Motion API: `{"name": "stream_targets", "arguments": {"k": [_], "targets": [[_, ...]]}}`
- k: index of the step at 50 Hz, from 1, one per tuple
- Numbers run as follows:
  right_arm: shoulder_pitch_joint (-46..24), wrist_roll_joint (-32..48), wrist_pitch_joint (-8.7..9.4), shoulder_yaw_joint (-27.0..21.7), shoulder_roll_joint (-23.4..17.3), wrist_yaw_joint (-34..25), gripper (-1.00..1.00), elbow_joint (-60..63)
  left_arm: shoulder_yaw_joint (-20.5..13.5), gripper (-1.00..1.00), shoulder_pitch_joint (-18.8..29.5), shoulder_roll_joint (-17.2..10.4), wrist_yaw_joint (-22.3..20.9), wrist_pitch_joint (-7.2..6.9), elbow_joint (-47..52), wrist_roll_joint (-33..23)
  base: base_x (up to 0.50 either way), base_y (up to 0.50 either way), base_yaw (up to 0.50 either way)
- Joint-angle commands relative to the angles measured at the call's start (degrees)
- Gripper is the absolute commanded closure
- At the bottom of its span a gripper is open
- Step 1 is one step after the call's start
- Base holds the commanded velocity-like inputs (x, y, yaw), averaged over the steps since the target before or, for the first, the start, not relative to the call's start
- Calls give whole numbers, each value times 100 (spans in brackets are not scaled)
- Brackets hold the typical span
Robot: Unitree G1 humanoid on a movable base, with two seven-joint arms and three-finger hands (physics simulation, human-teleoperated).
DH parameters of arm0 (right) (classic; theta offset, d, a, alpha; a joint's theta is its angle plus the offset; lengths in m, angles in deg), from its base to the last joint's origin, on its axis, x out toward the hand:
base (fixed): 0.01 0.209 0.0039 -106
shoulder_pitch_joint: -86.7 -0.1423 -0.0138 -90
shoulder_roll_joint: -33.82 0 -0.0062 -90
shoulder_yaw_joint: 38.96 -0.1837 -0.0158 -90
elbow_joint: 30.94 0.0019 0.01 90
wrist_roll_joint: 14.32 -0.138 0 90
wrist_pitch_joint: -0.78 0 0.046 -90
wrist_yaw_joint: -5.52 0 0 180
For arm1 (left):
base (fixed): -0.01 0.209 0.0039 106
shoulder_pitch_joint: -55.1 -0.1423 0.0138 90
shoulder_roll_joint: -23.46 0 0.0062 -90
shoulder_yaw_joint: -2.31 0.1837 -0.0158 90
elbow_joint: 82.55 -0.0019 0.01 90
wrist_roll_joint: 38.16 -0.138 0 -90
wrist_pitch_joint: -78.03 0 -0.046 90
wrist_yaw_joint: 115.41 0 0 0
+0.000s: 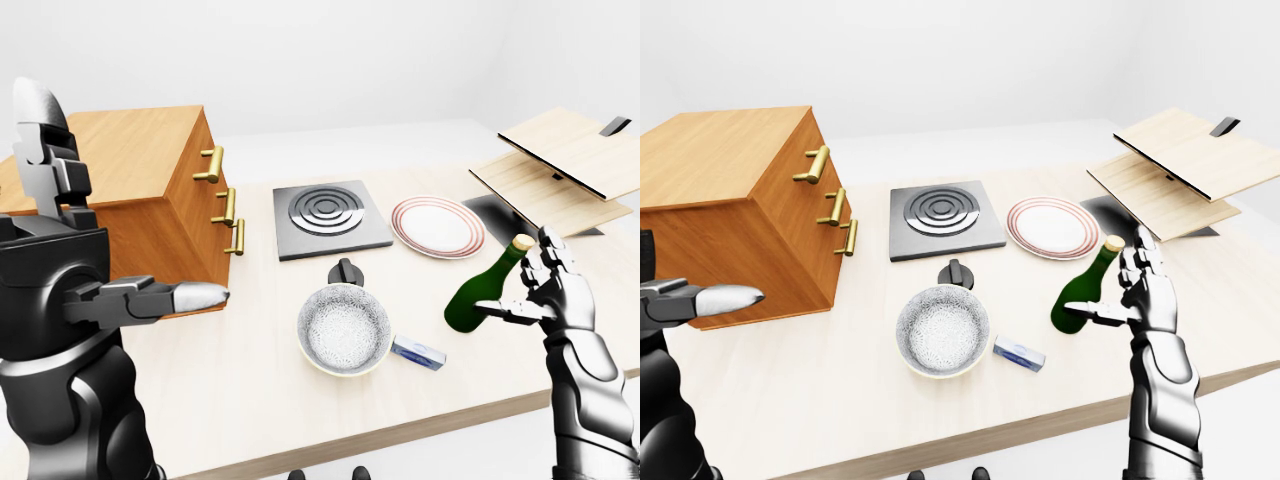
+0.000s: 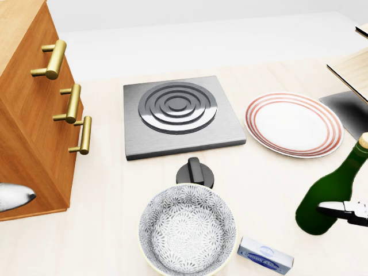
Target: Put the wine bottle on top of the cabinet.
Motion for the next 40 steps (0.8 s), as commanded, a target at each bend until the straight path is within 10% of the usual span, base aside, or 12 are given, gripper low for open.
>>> {"name": "stream_targets", "arguments": {"k": [1, 20, 22, 26, 40], "targets": [[-490, -63, 0, 233, -282, 57, -100, -815, -23, -100, 15, 12, -6, 0, -19, -14, 0, 0, 0], [-789, -281, 0, 390, -613, 58, -100, -1764, 56, -100, -87, 72, -59, 0, -158, -103, 0, 0, 0], [-821, -273, 0, 420, -623, 59, -4, -1770, 84, -100, -105, 83, -63, 0, -179, -130, 0, 0, 0], [-855, -255, 0, 432, -650, 69, 100, -1619, 78, -100, -109, 92, -77, 0, -229, -134, 0, 0, 0], [-1019, -127, 0, 579, -622, 49, 100, -1613, 157, -100, -146, 137, -113, 0, -311, -213, 0, 0, 0]]}}
